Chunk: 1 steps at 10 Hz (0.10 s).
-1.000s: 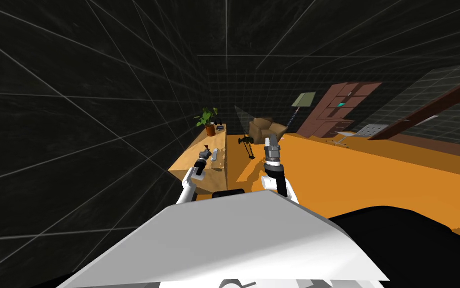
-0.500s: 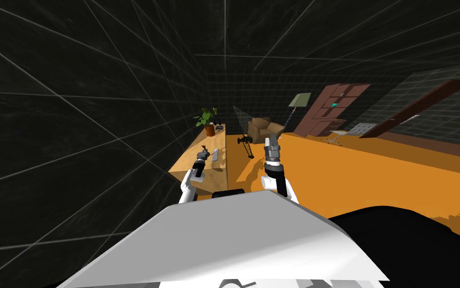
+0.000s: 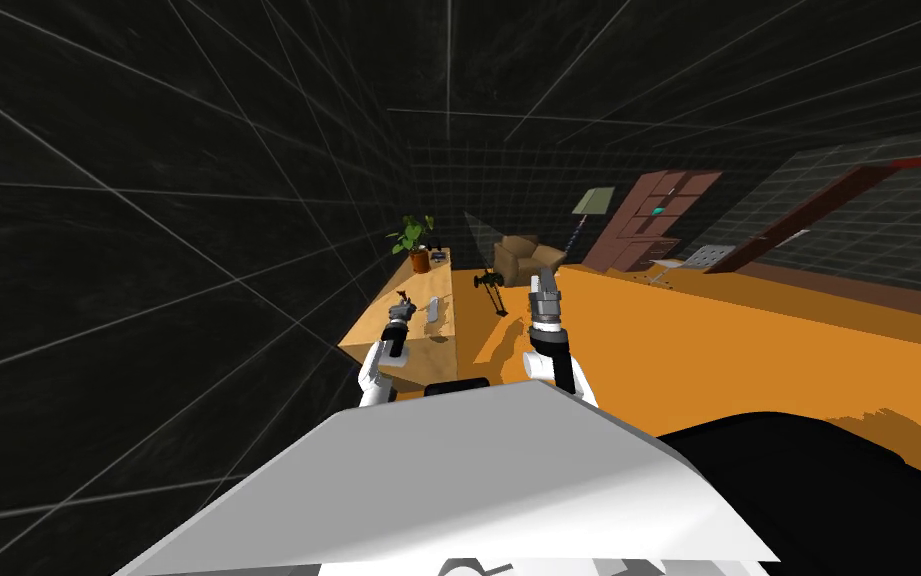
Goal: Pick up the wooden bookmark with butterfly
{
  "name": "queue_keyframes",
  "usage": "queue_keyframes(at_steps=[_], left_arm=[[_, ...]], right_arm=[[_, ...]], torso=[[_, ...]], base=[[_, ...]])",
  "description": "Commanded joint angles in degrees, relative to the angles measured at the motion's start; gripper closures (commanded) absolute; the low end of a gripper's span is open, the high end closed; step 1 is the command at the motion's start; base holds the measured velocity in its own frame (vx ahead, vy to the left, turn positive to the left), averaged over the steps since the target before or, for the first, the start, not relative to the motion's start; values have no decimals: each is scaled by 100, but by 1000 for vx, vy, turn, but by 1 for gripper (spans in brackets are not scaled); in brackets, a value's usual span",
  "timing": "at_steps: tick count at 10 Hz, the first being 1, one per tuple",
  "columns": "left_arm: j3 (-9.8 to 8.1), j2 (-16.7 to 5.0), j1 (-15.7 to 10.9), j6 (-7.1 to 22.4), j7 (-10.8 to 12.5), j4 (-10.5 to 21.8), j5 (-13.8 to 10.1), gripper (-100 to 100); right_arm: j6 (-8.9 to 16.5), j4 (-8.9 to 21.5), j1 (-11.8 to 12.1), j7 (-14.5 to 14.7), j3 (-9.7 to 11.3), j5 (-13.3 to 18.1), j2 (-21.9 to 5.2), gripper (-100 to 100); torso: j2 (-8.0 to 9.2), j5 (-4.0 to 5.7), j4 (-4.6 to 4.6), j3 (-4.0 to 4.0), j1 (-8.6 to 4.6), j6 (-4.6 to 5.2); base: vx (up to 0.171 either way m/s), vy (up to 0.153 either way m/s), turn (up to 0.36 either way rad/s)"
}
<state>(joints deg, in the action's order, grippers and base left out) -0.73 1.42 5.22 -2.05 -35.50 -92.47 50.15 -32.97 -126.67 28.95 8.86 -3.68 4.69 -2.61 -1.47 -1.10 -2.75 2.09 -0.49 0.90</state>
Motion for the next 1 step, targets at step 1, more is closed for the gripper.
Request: queue_keyframes(at_steps=[1], left_arm=[[0,0,0,0,0,0,0,0]], right_arm=[[0,0,0,0,0,0,0,0]], torso=[[0,0,0,0,0,0]], base=[[-1,6,0]])
